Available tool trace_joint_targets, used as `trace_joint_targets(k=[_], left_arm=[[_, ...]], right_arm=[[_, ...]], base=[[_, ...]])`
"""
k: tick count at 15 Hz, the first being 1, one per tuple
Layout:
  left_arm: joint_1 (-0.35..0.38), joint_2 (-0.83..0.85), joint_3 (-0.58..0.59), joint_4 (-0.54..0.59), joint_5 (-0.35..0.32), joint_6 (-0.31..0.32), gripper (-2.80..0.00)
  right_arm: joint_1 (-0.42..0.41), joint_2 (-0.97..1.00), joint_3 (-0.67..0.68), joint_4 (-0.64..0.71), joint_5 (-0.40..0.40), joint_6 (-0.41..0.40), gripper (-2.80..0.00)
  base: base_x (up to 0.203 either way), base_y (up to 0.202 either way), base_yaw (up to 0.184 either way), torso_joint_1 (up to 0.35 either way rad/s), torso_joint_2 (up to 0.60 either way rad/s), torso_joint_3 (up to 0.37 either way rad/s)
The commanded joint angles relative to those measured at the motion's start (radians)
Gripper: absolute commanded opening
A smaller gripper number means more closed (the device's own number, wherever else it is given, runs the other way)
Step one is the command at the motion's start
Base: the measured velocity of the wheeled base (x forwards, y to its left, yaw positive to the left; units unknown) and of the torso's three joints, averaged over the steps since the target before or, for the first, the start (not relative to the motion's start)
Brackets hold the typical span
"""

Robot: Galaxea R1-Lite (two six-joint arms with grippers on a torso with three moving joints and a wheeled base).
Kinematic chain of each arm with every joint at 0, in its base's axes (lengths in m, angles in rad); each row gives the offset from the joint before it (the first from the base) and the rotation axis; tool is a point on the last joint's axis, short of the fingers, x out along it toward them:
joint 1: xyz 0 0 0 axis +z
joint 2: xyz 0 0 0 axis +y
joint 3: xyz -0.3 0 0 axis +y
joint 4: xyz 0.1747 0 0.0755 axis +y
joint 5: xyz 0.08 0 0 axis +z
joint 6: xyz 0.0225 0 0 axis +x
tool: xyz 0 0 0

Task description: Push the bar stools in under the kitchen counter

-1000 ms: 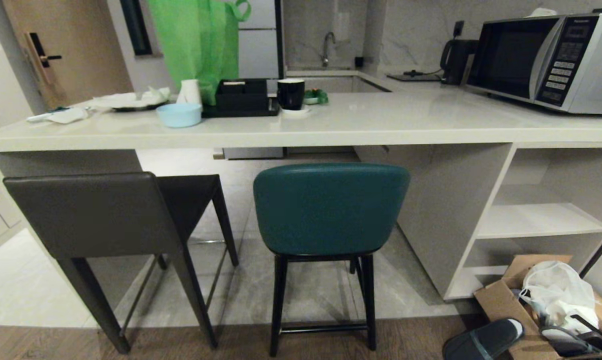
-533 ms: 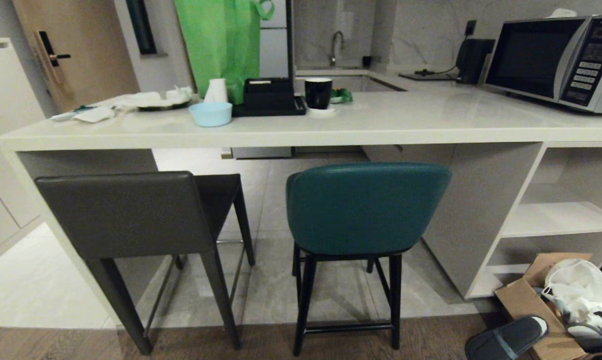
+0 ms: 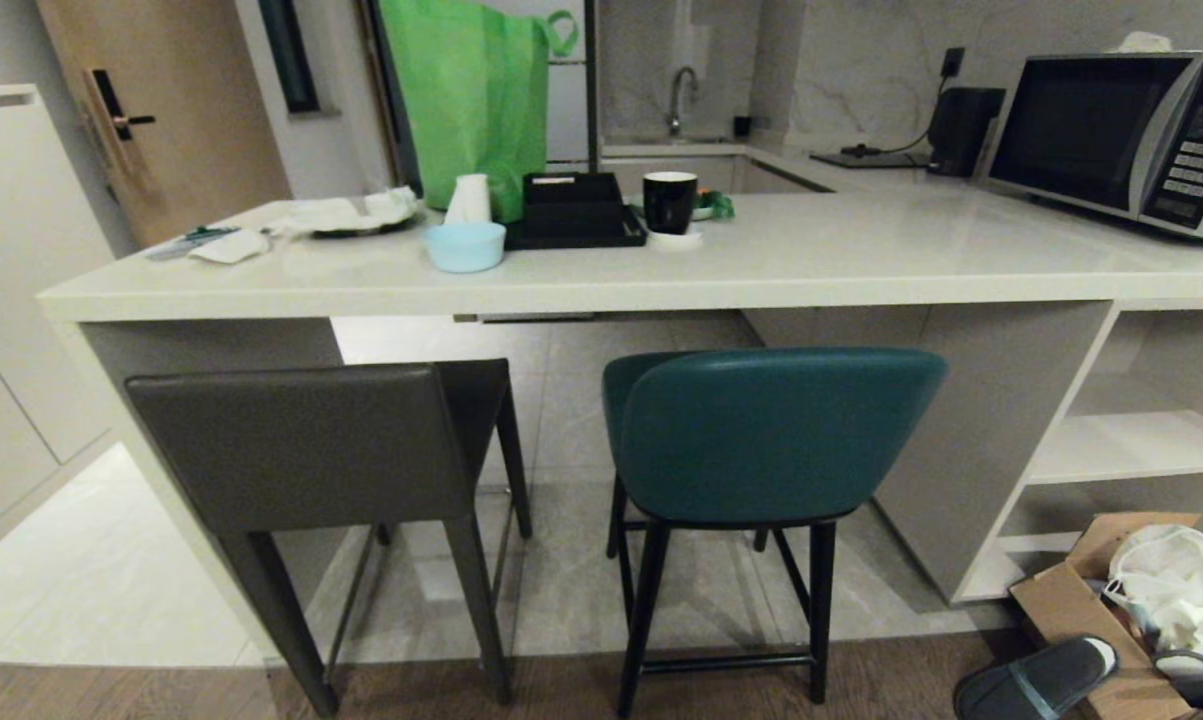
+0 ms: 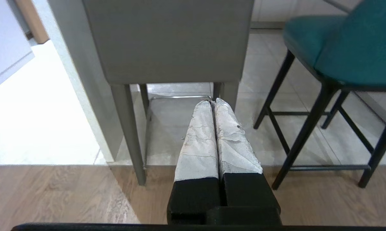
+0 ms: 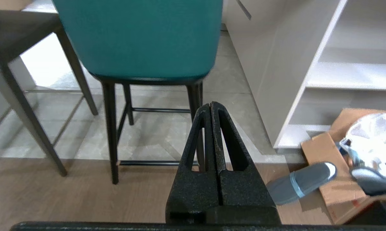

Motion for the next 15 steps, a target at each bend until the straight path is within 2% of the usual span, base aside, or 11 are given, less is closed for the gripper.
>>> trace_joint_targets(k=[1,5,15], left_arm=[[-0.002,0.002,0.003,0.0,0.0,0.0,-2.8],[-0.001,0.002,0.003,-0.001,0.0,0.0,-2.8],[0.0,0.002,0.003,-0.001,0.0,0.0,-2.8]], right_arm=[[0.0,0.002,0.0,-0.001,0.001,-0.001,-2.8],[0.0,0.002,0.0,-0.001,0.001,-0.001,-2.8],[0.0,0.002,0.0,-0.001,-0.008,0.013,-2.8]], base=[[0.0,0.0,0.0,0.178,-0.45,-0.268],[0.0,0.0,0.0,0.099,-0.23,-0.135],[0.0,0.0,0.0,0.004,-0.01,-0.004]])
